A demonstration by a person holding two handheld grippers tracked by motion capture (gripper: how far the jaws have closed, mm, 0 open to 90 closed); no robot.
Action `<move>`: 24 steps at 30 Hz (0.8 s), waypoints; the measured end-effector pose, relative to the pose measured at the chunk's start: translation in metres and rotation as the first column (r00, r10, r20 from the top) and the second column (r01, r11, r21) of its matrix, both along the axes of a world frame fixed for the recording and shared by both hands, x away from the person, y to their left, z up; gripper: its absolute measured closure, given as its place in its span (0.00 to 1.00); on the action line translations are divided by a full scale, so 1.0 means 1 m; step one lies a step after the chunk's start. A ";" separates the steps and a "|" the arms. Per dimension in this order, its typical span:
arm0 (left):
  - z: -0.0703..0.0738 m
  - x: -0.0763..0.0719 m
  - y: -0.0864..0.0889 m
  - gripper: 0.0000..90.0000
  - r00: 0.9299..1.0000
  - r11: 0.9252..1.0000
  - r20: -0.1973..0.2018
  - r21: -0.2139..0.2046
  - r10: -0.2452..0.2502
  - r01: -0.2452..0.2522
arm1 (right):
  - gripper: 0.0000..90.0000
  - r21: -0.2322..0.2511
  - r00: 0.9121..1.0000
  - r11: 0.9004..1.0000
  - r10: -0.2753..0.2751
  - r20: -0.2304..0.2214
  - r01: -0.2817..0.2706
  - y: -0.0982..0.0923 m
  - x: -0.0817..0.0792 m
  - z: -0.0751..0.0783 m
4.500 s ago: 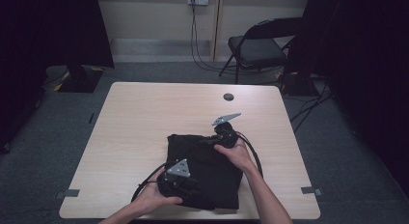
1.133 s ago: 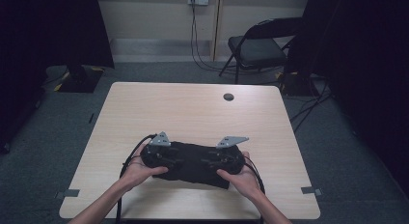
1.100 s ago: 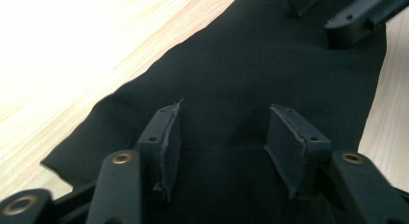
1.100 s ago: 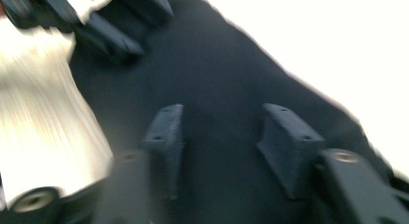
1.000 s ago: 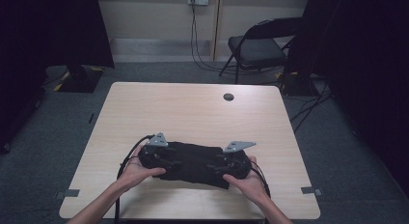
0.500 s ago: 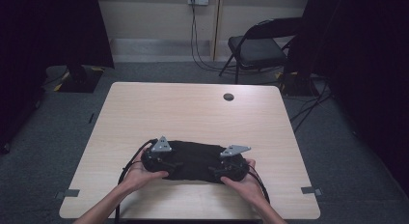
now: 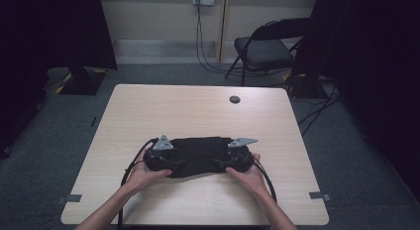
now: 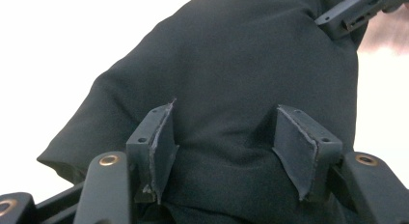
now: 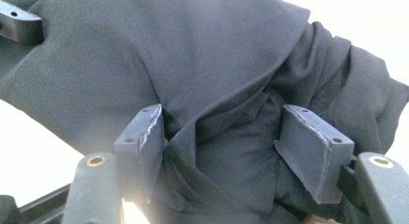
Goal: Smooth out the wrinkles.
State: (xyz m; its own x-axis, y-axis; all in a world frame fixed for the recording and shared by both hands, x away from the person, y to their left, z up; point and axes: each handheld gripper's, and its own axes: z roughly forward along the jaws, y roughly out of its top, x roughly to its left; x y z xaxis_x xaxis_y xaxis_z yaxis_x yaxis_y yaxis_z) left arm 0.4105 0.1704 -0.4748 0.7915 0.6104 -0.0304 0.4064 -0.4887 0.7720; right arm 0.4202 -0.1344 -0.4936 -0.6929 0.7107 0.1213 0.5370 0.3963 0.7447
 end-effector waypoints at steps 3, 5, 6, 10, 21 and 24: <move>-0.002 0.003 0.001 0.44 1.000 1.000 0.011 -0.014 0.012 -0.012 | 0.36 -0.006 1.000 1.000 -0.004 0.001 0.004 0.001 0.004 0.003; -0.001 0.005 0.003 0.44 1.000 0.999 -0.005 -0.041 0.024 -0.024 | 0.34 0.005 1.000 1.000 -0.008 -0.006 0.008 -0.001 0.009 0.003; -0.001 0.007 0.005 0.44 1.000 0.998 -0.004 -0.051 0.027 -0.027 | 0.34 0.018 1.000 1.000 -0.017 -0.011 0.017 -0.002 0.011 0.002; -0.001 0.008 0.005 0.43 0.999 0.998 0.014 -0.062 0.031 -0.030 | 0.33 0.052 0.999 0.998 -0.034 -0.007 0.035 -0.004 0.015 0.001; 0.022 -0.003 0.022 0.35 0.996 0.990 0.040 -0.124 0.076 -0.071 | 0.21 0.110 0.998 0.992 -0.066 0.002 0.065 -0.023 -0.001 0.032; 0.029 -0.008 0.033 0.32 0.997 0.987 0.044 -0.146 0.067 -0.060 | 0.20 0.127 0.997 0.989 -0.076 0.027 0.072 -0.033 -0.009 0.045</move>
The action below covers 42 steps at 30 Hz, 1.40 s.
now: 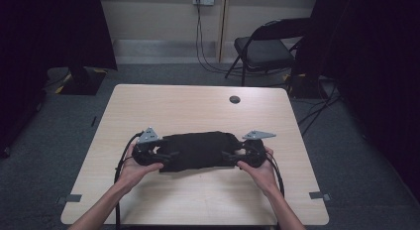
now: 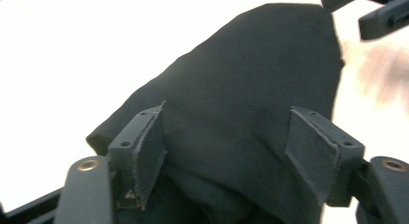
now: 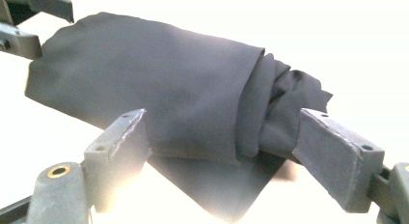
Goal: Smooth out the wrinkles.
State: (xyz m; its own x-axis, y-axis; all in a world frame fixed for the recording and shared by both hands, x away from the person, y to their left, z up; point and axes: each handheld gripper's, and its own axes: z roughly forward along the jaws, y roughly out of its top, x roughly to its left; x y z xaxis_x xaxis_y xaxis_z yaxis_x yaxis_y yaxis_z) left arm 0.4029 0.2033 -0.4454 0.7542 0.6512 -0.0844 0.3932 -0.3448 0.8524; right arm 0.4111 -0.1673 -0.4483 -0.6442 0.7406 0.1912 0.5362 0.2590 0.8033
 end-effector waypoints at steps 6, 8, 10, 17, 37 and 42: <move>0.001 -0.015 0.033 0.30 0.998 0.999 -0.027 0.012 0.052 -0.051 | 0.19 0.035 0.999 0.998 -0.044 0.005 0.044 -0.031 -0.014 0.012; 0.000 -0.023 0.044 0.30 0.997 0.997 -0.031 0.006 0.074 -0.074 | 0.20 0.026 0.996 0.996 -0.085 0.017 0.085 -0.042 -0.022 0.011; -0.003 -0.029 0.053 0.30 0.995 0.996 -0.048 0.019 0.088 -0.087 | 0.19 0.044 0.995 0.994 -0.101 0.003 0.101 -0.050 -0.029 0.008; -0.012 -0.041 0.088 0.36 0.973 0.980 -0.124 0.042 0.196 -0.192 | 0.19 0.001 0.988 0.988 -0.155 -0.020 0.155 -0.077 -0.055 0.001; -0.057 -0.037 0.106 0.19 0.949 0.937 -0.064 0.193 0.307 -0.290 | 0.14 -0.265 0.931 0.898 -0.364 -0.002 0.351 -0.127 -0.055 -0.049; -0.057 -0.037 0.105 0.18 0.948 0.935 -0.063 0.195 0.312 -0.295 | 0.13 -0.237 0.929 0.901 -0.368 0.030 0.364 -0.122 -0.056 -0.053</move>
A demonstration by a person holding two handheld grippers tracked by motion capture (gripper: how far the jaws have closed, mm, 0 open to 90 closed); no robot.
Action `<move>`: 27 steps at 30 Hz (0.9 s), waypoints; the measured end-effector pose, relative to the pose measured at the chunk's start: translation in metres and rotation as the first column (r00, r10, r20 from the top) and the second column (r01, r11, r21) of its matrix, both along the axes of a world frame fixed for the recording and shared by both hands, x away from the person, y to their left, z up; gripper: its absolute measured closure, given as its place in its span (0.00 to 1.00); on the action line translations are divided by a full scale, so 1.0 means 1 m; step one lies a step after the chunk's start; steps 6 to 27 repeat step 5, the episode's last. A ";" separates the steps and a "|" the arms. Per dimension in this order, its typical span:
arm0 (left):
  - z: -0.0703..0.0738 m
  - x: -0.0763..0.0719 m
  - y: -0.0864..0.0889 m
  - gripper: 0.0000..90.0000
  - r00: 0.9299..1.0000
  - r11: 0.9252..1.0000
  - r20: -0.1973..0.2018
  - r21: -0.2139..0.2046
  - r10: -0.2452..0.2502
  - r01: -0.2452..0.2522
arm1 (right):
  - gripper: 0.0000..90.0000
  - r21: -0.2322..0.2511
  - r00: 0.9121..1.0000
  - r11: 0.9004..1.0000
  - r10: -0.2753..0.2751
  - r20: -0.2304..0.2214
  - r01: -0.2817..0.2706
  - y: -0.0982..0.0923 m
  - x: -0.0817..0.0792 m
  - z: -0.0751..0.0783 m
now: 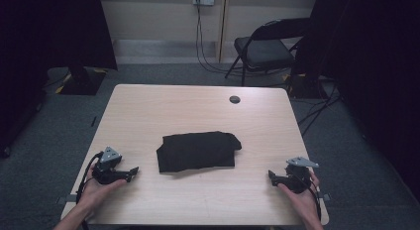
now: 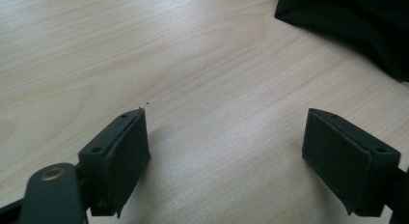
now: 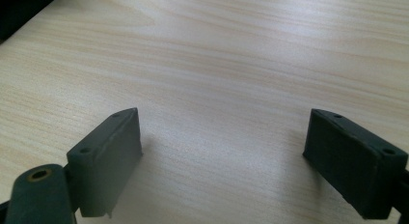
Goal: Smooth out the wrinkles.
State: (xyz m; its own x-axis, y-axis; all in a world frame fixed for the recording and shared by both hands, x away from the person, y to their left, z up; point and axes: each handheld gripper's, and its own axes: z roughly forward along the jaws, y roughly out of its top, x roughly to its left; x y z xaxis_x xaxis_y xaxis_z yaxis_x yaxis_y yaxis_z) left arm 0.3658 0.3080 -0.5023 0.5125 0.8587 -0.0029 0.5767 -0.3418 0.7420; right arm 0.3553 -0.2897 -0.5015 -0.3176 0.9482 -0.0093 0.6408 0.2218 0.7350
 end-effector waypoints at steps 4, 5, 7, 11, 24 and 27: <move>0.000 0.000 0.000 0.18 1.000 1.000 0.000 -0.001 0.002 -0.002 | 0.13 -0.001 1.000 1.000 0.000 0.000 0.000 0.000 0.000 0.000; 0.000 0.000 -0.001 0.18 1.000 1.000 0.000 -0.004 0.004 -0.004 | 0.13 -0.001 1.000 1.000 -0.001 0.001 0.001 0.000 0.000 0.000; 0.000 0.000 -0.001 0.18 1.000 1.000 0.000 -0.004 0.004 -0.004 | 0.13 -0.001 1.000 1.000 -0.001 0.001 0.001 0.000 0.000 0.000; 0.000 0.000 -0.001 0.18 1.000 1.000 0.000 -0.004 0.004 -0.004 | 0.13 -0.001 1.000 1.000 -0.001 0.001 0.001 0.000 0.000 0.000; 0.000 0.000 -0.001 0.18 1.000 1.000 0.000 -0.004 0.004 -0.004 | 0.13 -0.001 1.000 1.000 -0.001 0.001 0.001 0.000 0.000 0.000; 0.000 0.000 -0.001 0.18 1.000 1.000 0.000 -0.004 0.004 -0.004 | 0.13 -0.001 1.000 1.000 -0.001 0.001 0.001 0.000 0.000 0.000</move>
